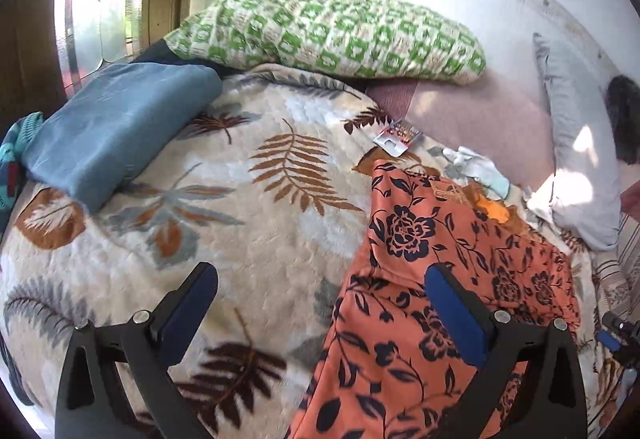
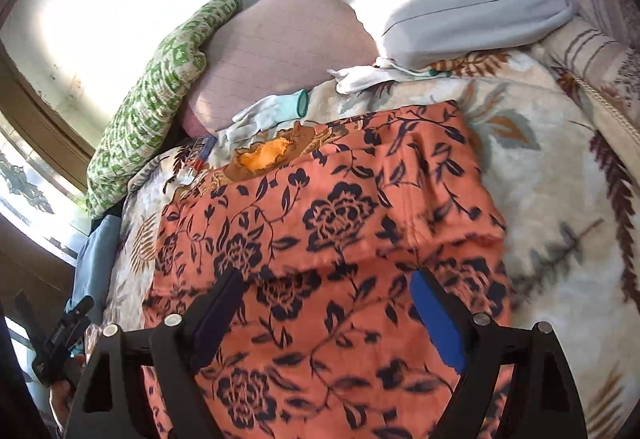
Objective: Fold small clothes
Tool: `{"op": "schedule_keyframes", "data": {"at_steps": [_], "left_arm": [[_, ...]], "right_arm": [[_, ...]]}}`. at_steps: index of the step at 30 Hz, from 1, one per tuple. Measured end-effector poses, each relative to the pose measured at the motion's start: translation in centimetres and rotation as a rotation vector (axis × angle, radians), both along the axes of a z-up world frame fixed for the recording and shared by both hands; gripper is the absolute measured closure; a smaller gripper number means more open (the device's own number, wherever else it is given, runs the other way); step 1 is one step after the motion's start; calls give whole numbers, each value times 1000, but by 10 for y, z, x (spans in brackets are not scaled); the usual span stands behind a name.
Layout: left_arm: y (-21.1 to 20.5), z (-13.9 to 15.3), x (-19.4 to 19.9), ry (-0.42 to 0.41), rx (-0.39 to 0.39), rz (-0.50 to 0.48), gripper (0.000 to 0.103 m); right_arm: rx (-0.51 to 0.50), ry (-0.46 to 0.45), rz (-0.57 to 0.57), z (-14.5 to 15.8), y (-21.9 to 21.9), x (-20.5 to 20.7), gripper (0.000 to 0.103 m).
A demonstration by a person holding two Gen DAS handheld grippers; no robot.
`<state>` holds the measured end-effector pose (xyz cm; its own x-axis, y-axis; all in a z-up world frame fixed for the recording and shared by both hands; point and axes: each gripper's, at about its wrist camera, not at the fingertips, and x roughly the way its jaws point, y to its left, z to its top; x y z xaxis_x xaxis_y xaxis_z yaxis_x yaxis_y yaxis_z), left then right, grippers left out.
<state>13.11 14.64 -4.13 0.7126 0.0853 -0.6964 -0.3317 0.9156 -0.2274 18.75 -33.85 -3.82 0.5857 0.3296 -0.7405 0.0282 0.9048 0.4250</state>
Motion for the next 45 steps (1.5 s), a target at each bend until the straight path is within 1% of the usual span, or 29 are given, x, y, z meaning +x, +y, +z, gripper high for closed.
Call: {"op": "schedule_keyframes", "data": {"at_steps": [2, 4, 5, 7, 9, 13, 15, 16, 18, 20, 24, 26, 27, 28, 29, 30, 32, 33, 35, 37, 39, 41, 43, 45], "left_arm": [[-1, 14, -39, -41, 1, 2, 0], [-6, 25, -78, -74, 2, -35, 0], [-8, 26, -94, -75, -16, -57, 0], [-8, 20, -125, -58, -86, -80, 0], [-10, 8, -151, -8, -121, -100, 0], [-14, -10, -190, 50, -149, -91, 0], [-18, -8, -201, 54, -132, -101, 0], [-20, -2, -205, 42, -115, -110, 0], [-25, 19, -211, -7, -71, -129, 0], [-31, 50, -217, -76, -11, -141, 0], [-45, 121, -240, -280, 78, -159, 0], [-50, 140, -254, -380, 124, -152, 0], [-52, 140, -257, -398, 152, -138, 0], [-53, 133, -257, -389, 172, -110, 0], [-53, 122, -254, -361, 169, -83, 0], [-53, 107, -249, -307, 139, -97, 0], [-53, 75, -239, -186, 36, -179, 0], [-54, 62, -237, -139, 20, -185, 0], [-60, 45, -237, -112, 47, -180, 0], [-62, 33, -231, -66, 59, -206, 0], [-60, 22, -227, -36, 31, -216, 0], [-50, 11, -222, -23, -17, -185, 0], [-38, -2, -213, 9, -93, -163, 0], [-29, -17, -198, 61, -115, -148, 0]], "right_arm": [[0, -31, -15, 10, -9, -43, 15], [16, -67, -28, 21, -19, -87, 15], [25, -80, -37, 27, -26, -111, 15], [45, -102, -41, 33, -34, -150, 15], [66, -104, -55, 32, -42, -186, 15], [93, -81, -111, 16, -57, -242, 15], [100, -77, -137, 9, -60, -258, 15], [96, -82, -148, 9, -60, -263, 15], [90, -123, -150, 15, -56, -270, 15], [73, -187, -133, 28, -47, -271, 15], [47, -291, -72, 58, -19, -260, 15], [52, -322, -26, 70, 0, -251, 15], [52, -335, 0, 75, 11, -248, 15], [52, -346, 25, 79, 20, -245, 15], [56, -353, 46, 82, 30, -243, 15], [61, -360, 64, 83, 38, -242, 15], [61, -362, 92, 83, 51, -242, 15], [58, -358, 103, 81, 55, -243, 15], [60, -331, 121, 74, 60, -242, 15], [55, -277, 130, 66, 60, -240, 15], [60, -216, 112, 55, 49, -238, 15], [84, -146, 78, 41, 32, -238, 15], [98, -63, 12, 23, 8, -237, 15], [136, 26, -46, 2, -20, -234, 15]]}}
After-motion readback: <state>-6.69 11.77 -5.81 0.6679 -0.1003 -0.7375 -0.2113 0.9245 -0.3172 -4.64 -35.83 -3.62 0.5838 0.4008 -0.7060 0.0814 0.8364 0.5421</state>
